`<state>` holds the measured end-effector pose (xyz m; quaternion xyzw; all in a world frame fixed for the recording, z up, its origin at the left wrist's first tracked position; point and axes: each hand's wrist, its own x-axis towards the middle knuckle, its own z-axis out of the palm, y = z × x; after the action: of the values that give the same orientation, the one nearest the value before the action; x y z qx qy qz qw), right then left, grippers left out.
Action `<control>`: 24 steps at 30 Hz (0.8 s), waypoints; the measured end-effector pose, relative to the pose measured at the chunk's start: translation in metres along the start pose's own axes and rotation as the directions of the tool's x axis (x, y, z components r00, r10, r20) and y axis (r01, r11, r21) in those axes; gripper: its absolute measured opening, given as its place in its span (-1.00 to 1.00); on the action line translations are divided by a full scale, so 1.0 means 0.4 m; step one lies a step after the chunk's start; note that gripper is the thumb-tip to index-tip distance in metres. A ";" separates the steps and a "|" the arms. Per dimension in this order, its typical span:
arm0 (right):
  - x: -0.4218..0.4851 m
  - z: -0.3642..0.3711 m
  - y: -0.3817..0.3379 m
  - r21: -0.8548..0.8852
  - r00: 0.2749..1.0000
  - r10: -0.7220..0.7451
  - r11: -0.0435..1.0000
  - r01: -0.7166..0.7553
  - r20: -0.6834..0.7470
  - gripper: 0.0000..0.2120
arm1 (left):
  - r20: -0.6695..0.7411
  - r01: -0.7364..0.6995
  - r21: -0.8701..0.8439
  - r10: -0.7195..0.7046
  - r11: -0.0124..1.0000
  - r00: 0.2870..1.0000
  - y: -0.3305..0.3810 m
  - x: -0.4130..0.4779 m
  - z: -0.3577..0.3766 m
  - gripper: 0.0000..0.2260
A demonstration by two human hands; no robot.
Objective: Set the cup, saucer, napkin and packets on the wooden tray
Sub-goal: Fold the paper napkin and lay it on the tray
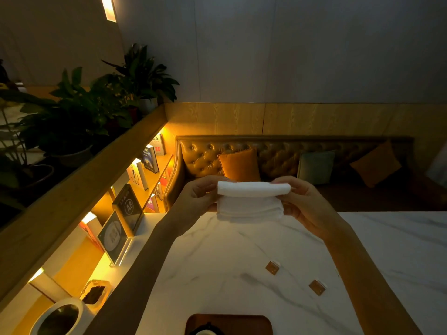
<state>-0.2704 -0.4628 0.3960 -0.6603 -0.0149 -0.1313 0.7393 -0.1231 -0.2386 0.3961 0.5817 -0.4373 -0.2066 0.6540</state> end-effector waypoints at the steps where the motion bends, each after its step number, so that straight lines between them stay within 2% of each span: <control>1: -0.004 0.002 -0.008 -0.033 1.000 -0.024 0.999 0.024 -0.003 -0.78 | 0.021 -0.051 0.086 0.049 0.995 0.999 0.008 -0.003 0.001 -0.70; 3: -0.009 0.003 -0.020 -0.117 0.997 -0.072 0.991 0.072 0.005 -0.70 | 0.068 -0.147 0.224 0.135 0.963 0.988 0.025 -0.006 0.002 -0.67; 5: -0.011 0.007 -0.031 -0.213 0.990 -0.139 0.967 0.141 0.022 -0.54 | 0.120 -0.250 0.289 0.224 0.924 0.967 0.042 -0.008 0.005 -0.67; 7: -0.012 0.016 -0.044 -0.286 0.973 -0.227 0.930 0.232 0.051 -0.47 | 0.168 -0.358 0.326 0.319 0.875 0.933 0.058 -0.009 0.011 -0.70; 10: -0.015 0.034 -0.064 -0.336 0.929 -0.351 0.867 0.369 0.116 -0.54 | 0.200 -0.463 0.371 0.418 0.805 0.886 0.074 -0.007 0.017 -0.76; 13: -0.011 0.041 -0.072 -0.331 0.891 -0.434 0.828 0.453 0.134 -0.68 | 0.197 -0.493 0.374 0.452 0.786 0.870 0.079 -0.003 0.022 -0.78; 16: 0.001 0.030 -0.072 -0.394 0.855 -0.483 0.760 0.517 0.190 -0.94 | 0.169 -0.448 0.361 0.415 0.818 0.894 0.071 0.001 0.018 -0.72; 20: 0.005 0.013 -0.057 -0.494 0.855 -0.474 0.704 0.511 0.209 -0.85 | 0.114 -0.285 0.190 0.267 0.940 0.957 0.046 -0.006 0.014 -0.63; 23: 0.001 0.013 -0.038 -0.539 0.866 -0.472 0.692 0.480 0.166 -0.91 | 0.054 -0.001 -0.106 0.007 0.994 0.998 0.032 -0.011 0.030 -0.80; 24: 0.000 0.015 -0.032 -0.555 0.875 -0.460 0.692 0.461 0.153 -0.93 | 0.025 0.089 -0.135 -0.086 0.987 0.996 0.026 -0.010 0.036 -0.76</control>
<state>-0.2722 -0.4580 0.4092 -0.8271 -0.1403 -0.3097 0.4476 -0.1395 -0.2414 0.4036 0.5522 -0.4026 -0.2701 0.6783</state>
